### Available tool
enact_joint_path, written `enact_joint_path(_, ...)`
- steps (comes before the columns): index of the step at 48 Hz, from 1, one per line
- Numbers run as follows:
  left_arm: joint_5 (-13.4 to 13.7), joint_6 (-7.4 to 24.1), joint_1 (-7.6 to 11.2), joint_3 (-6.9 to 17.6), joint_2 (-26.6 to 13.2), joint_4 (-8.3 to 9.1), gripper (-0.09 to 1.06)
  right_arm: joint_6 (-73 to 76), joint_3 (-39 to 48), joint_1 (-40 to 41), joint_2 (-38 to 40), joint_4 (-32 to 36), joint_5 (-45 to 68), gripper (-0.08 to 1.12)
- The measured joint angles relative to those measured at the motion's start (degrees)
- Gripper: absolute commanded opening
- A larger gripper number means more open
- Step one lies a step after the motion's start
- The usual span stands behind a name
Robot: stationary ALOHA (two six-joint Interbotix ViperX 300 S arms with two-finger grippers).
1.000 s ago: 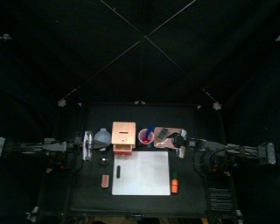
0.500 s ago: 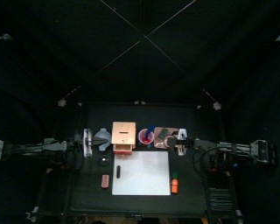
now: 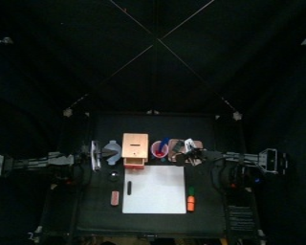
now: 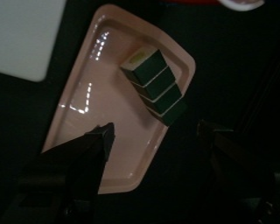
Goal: Place sushi on board then cut the sushi with the knife then place the pieces on the plate
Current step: Place the sushi on the board
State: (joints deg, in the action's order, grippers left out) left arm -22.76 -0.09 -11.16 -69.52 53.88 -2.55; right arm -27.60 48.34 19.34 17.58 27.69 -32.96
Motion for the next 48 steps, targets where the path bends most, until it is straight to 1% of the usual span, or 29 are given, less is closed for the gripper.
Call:
enact_joint_path(9, -0.4, 0.1, -0.44, -1.1, 0.0, -3.6, 0.02, -10.7, 0.0, 4.4, -4.0, -0.7, 4.4, 1.04)
enact_joint_path(12, -1.1, 0.1, -0.88, -1.7, 0.0, -4.48, 0.02, -14.2, -0.1, 5.6, -5.2, -1.6, 5.2, 1.04)
enact_joint_path(15, -1.5, 0.1, -1.41, -2.2, 0.0, -4.92, 0.02, -17.0, -0.4, 6.6, -6.5, -2.5, 5.8, 1.04)
enact_joint_path(24, -2.3, 0.0, -3.08, -3.3, 0.0, -5.54, 0.02, -25.2, -3.1, 8.7, -10.8, -8.2, 6.7, 1.04)
enact_joint_path(35, -2.4, 0.0, -4.31, -4.0, 0.0, -5.8, 0.02, -32.1, -5.7, 9.3, -15.0, -14.5, 6.8, 1.03)
enact_joint_path(44, -2.4, 0.0, -5.63, -4.6, 0.0, -5.89, 0.02, -33.0, -6.7, 9.8, -16.8, -15.5, 7.2, 1.03)
enact_joint_path(48, -2.4, -0.1, -5.71, -5.0, 0.0, -5.89, 0.02, -33.0, -7.0, 10.0, -17.9, -15.6, 7.1, 1.03)
